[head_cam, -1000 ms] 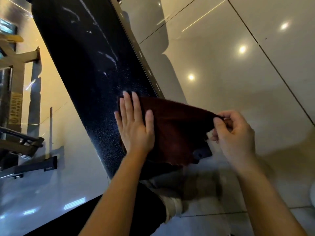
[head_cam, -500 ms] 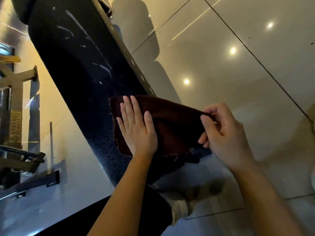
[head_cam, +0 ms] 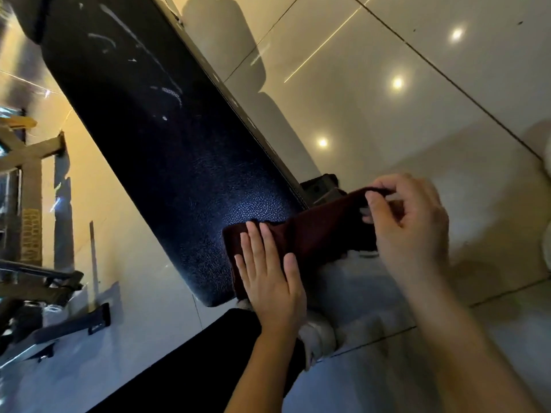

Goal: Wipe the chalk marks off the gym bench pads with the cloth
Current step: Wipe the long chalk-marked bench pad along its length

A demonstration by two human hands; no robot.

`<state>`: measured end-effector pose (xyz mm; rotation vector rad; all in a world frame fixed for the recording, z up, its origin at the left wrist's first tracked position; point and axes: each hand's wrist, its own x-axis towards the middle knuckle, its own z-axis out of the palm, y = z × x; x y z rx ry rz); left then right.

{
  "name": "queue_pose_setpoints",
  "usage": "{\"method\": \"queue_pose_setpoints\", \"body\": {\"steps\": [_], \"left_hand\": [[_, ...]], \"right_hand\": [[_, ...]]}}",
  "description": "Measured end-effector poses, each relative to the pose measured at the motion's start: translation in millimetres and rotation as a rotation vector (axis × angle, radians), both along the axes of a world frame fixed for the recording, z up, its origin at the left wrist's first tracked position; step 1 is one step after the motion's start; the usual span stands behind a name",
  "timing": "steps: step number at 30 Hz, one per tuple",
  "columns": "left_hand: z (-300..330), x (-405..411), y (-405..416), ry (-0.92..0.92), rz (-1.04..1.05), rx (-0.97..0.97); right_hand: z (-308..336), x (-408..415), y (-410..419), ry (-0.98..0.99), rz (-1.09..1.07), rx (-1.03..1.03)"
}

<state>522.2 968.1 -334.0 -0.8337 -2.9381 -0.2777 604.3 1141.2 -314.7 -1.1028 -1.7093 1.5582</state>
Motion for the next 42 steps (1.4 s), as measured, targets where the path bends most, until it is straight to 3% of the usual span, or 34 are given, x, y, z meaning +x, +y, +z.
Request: {"method": "queue_pose_setpoints", "body": {"steps": [3,7,10,12,14,20,27,32,36,42], "left_hand": [[6,-19,-4,0.009,-0.072,-0.056],[8,-32,1,0.065,-0.11,-0.04],[6,-31,4,0.068,-0.087,0.104],[4,-32,9,0.067,-0.056,0.227],[4,-33,16,0.087,-0.031,0.332],[28,-75,49,0.139,-0.02,0.532],[41,-127,81,0.175,-0.016,0.418],[32,-97,50,0.166,-0.141,0.287],[24,-94,48,0.226,-0.088,0.253],[24,-99,48,0.267,-0.118,0.214]], "right_hand": [[0,-32,-7,0.017,-0.107,0.0],[0,-80,-22,0.008,-0.078,0.054],[-12,-78,-35,0.052,-0.061,-0.121],[-22,-66,-42,0.052,-0.027,-0.13],[-24,-58,-49,0.033,0.044,-0.109],[-7,-63,-53,0.133,0.311,-0.371],[7,-98,-18,0.041,0.558,-0.212],[-14,-54,-58,-0.006,0.282,-0.024],[-12,-57,-58,-0.021,0.235,-0.012],[2,-92,-24,0.085,0.53,-0.125]]}}
